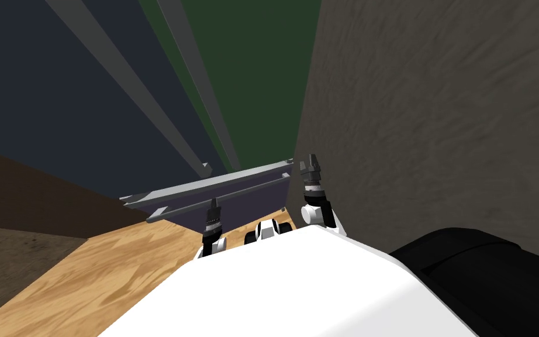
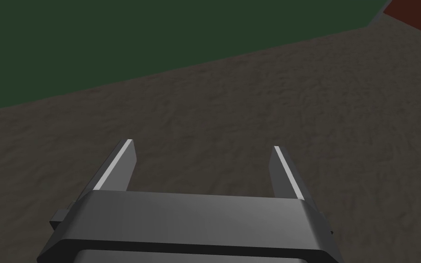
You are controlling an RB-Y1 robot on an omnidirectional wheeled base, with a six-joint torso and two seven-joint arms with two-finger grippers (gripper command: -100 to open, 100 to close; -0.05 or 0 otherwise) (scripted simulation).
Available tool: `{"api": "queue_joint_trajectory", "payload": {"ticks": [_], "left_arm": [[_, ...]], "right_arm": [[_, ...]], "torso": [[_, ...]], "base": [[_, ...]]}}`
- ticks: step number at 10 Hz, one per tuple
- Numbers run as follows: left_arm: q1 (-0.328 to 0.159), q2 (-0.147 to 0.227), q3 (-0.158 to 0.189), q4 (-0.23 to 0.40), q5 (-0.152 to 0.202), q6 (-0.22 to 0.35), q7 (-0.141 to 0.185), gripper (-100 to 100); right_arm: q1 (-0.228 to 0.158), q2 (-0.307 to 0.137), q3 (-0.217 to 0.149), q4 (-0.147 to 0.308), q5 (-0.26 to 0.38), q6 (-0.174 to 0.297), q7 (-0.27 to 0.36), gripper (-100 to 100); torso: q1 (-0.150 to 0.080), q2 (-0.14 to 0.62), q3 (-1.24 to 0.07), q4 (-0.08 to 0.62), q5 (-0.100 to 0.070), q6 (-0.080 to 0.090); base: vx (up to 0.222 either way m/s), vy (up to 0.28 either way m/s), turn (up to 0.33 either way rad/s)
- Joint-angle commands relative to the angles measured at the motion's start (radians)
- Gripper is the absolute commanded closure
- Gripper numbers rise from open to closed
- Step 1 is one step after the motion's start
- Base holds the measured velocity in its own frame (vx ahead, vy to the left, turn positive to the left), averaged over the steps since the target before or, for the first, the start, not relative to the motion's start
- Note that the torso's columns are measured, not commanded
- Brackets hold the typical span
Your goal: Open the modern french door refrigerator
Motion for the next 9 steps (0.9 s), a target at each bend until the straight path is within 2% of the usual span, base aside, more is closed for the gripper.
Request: {"api": "queue_joint_trajectory", "payload": {"ticks": [1, 2, 5, 6, 7, 9], "left_arm": [[-0.012, -0.034, -0.006, 0.081, -0.011, -0.020, 0.004, -100], [-0.012, -0.034, -0.006, 0.087, -0.011, -0.020, 0.004, -100], [-0.031, -0.083, -0.001, 0.153, -0.016, -0.056, 0.006, -100], [-0.038, -0.111, 0.001, 0.177, -0.018, -0.068, 0.007, -100], [-0.040, -0.094, 0.002, 0.176, -0.015, -0.068, 0.006, -100], [-0.071, -0.089, 0.004, 0.167, -0.012, -0.030, 0.007, -100]], "right_arm": [[0.000, 0.000, 0.000, 0.000, 0.000, 0.000, 0.000, 0], [0.000, 0.000, 0.000, 0.000, 0.000, 0.000, 0.000, 0], [0.000, 0.000, 0.000, 0.000, 0.000, 0.000, 0.000, 0], [0.000, 0.000, 0.000, 0.000, 0.000, 0.000, 0.000, 0], [0.000, 0.000, 0.000, 0.000, 0.000, 0.000, 0.000, 0], [0.000, 0.000, 0.000, 0.000, 0.000, 0.000, 0.000, 0]], "torso": [[0.000, -0.001, 0.000, -0.001, 0.000, 0.001], [-0.002, 0.000, -0.001, 0.002, -0.002, -0.001], [0.001, -0.001, -0.002, 0.006, -0.004, -0.001], [-0.001, 0.005, 0.001, 0.010, -0.009, -0.006], [-0.001, 0.012, 0.005, 0.014, -0.010, -0.008], [0.001, 0.019, 0.009, 0.016, -0.010, -0.008]], "base": [[0.002, -0.037, 0.024], [-0.006, -0.039, 0.008], [0.003, -0.031, -0.001], [0.029, -0.034, 0.008], [0.019, -0.015, 0.005], [-0.006, -0.010, 0.021]]}}
